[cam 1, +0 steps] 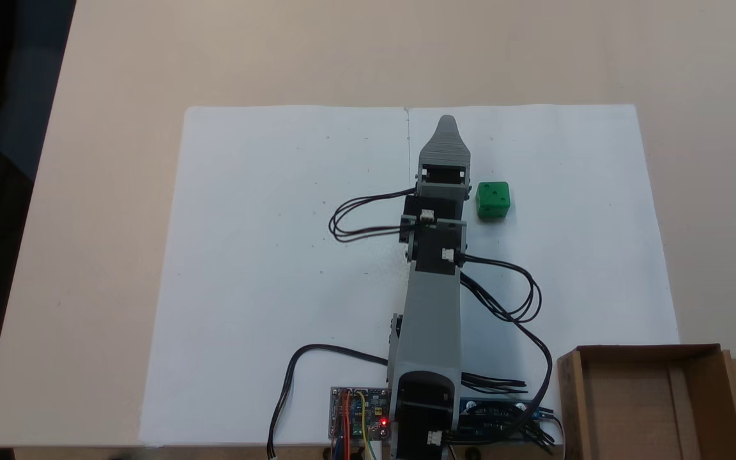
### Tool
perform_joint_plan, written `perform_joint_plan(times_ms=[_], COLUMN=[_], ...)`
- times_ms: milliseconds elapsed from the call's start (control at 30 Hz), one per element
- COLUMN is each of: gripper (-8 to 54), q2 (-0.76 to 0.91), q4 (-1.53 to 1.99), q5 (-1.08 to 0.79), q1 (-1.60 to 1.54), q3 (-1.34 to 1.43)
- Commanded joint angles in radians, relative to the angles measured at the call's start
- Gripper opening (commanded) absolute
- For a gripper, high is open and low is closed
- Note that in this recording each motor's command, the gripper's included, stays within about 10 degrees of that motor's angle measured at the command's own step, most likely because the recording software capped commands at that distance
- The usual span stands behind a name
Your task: Grasp a green dice and put it in the bin.
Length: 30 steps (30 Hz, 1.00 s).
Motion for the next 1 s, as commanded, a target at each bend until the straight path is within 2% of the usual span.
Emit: perform_joint_plan(times_ms=[0, 433, 633, 967], gripper=[40.4, 40.7, 41.7, 42.0], q2=[0.103, 0.074, -0.153, -0.428], q4=[0.159, 0.836, 0.986, 1.192], q5=[0.067, 0.359, 0.488, 0.592], q1=[0.049, 0.137, 0.252, 0.425], q3=[-0.101, -0.417, -0.629, -0.927])
